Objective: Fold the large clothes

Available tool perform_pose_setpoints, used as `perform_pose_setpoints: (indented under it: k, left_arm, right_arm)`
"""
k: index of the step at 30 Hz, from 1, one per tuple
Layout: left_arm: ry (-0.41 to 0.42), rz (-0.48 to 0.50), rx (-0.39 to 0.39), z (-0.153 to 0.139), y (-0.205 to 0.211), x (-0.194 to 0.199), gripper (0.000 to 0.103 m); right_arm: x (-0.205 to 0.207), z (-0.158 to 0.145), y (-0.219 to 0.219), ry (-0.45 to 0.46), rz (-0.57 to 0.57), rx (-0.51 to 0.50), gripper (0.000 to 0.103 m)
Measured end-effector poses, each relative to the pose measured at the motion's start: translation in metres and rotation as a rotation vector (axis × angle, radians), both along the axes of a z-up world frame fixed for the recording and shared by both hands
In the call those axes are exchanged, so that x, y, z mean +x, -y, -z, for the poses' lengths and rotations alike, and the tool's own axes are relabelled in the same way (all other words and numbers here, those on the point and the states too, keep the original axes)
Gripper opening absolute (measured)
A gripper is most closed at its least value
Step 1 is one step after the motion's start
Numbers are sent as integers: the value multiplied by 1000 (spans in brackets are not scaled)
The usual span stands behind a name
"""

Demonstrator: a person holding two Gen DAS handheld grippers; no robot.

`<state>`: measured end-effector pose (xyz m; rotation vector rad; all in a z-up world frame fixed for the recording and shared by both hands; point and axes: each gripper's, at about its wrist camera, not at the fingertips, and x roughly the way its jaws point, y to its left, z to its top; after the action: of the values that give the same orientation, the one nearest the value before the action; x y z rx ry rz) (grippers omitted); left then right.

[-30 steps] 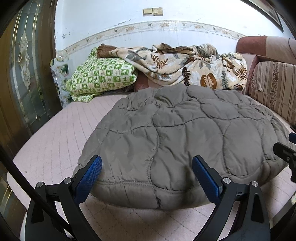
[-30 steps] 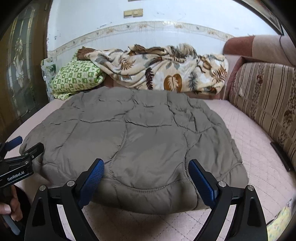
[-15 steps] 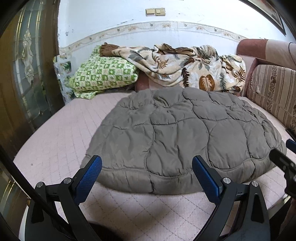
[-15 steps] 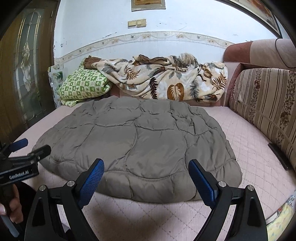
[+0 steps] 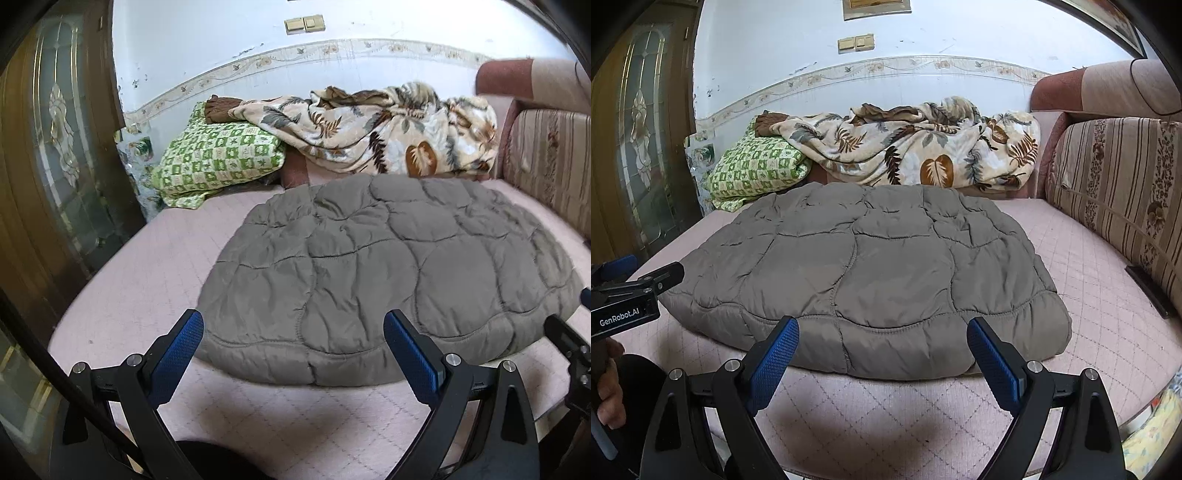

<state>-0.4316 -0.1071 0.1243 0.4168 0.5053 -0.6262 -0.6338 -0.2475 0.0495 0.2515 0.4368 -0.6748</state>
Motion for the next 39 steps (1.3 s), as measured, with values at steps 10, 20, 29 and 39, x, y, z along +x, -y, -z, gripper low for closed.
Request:
perform_pose_setpoints:
  k: [10,20,29,39]
  left_arm:
    - [-45,-22,78,4,0,0,98]
    - [-54,-64,122,12,-5,4,98]
    - [-45,-91,125,11,-11,4,98]
    - [-41,-84,108,9,-13,4,98]
  right_arm:
    - [0,1,1,1,1,7,95]
    - [3,3,4,-16,-5,2,95]
    - [7,5,2,-26,-14,-21,95]
    - [10,7,5,-38,-19,-18,95]
